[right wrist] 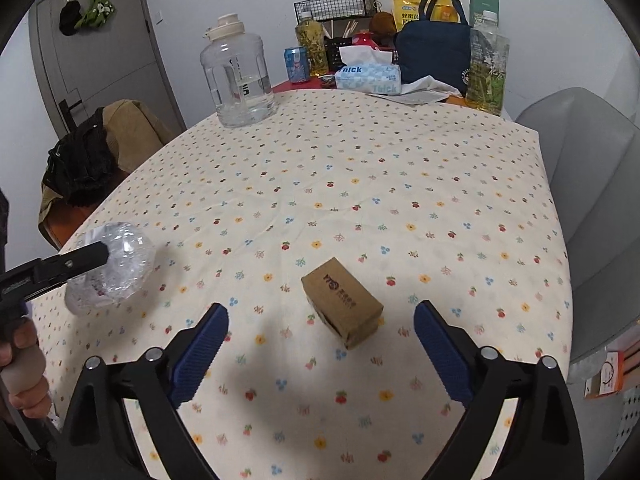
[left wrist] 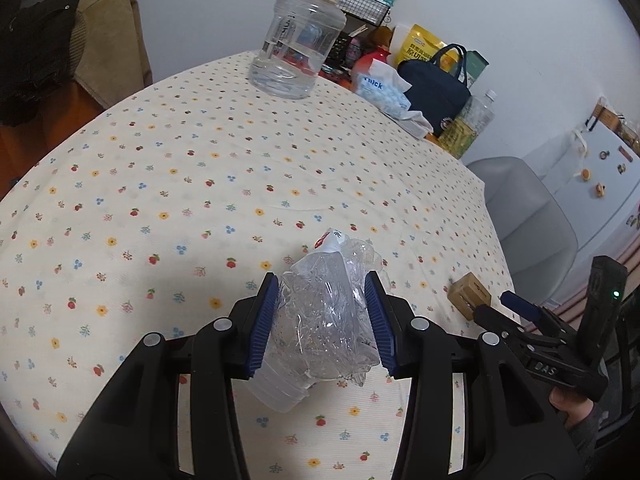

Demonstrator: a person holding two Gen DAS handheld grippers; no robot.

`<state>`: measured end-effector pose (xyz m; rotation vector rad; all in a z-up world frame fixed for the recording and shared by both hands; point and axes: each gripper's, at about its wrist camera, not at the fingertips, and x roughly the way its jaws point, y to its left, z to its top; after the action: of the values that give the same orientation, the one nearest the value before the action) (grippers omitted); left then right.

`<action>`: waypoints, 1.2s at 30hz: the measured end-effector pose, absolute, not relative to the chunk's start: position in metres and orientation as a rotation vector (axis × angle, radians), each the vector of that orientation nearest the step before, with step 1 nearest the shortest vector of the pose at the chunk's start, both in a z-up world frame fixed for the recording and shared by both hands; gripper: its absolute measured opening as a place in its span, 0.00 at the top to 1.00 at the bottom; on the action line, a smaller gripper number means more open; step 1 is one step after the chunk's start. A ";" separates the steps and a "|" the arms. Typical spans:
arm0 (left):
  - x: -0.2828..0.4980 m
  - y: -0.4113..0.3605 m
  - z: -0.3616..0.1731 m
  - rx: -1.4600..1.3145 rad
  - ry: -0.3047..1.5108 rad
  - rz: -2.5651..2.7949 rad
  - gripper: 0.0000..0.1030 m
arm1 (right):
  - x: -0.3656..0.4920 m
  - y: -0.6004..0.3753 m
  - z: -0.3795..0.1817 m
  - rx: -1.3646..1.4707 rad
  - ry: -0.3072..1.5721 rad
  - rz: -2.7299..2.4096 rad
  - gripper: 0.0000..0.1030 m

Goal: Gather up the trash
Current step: 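Grasp the clear plastic wrap with the left tool while the right tool grasps the cardboard box, then carry the plastic wrap and the box with both tools to the bin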

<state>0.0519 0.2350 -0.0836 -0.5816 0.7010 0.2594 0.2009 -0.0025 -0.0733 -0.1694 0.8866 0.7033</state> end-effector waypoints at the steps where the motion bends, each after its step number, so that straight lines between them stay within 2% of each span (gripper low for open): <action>1: 0.052 0.235 -0.083 -0.580 0.701 0.259 0.57 | 0.203 -0.002 -0.074 -0.165 0.890 0.700 0.09; 2: 0.051 0.235 -0.083 -0.578 0.700 0.258 0.57 | 0.207 -0.001 -0.076 -0.157 0.895 0.700 0.09; 3: 0.051 0.234 -0.083 -0.576 0.700 0.256 0.57 | 0.209 0.000 -0.076 -0.152 0.899 0.708 0.13; 4: 0.052 0.233 -0.082 -0.576 0.700 0.253 0.57 | 0.211 0.002 -0.078 -0.153 0.924 0.727 0.36; 6: 0.053 0.230 -0.082 -0.573 0.700 0.249 0.57 | 0.214 0.004 -0.083 -0.163 0.986 0.741 0.69; 16: 0.066 0.209 -0.078 -0.549 0.706 0.212 0.57 | 0.189 -0.029 -0.066 -0.135 0.952 0.744 0.71; 36: 0.109 0.128 -0.066 -0.454 0.737 0.044 0.57 | 0.171 -0.173 -0.040 0.058 0.894 0.570 0.71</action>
<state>0.1092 0.1283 -0.0660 -0.4540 0.7369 0.0439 0.1712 -0.1729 -0.0401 0.0580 0.8943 0.5699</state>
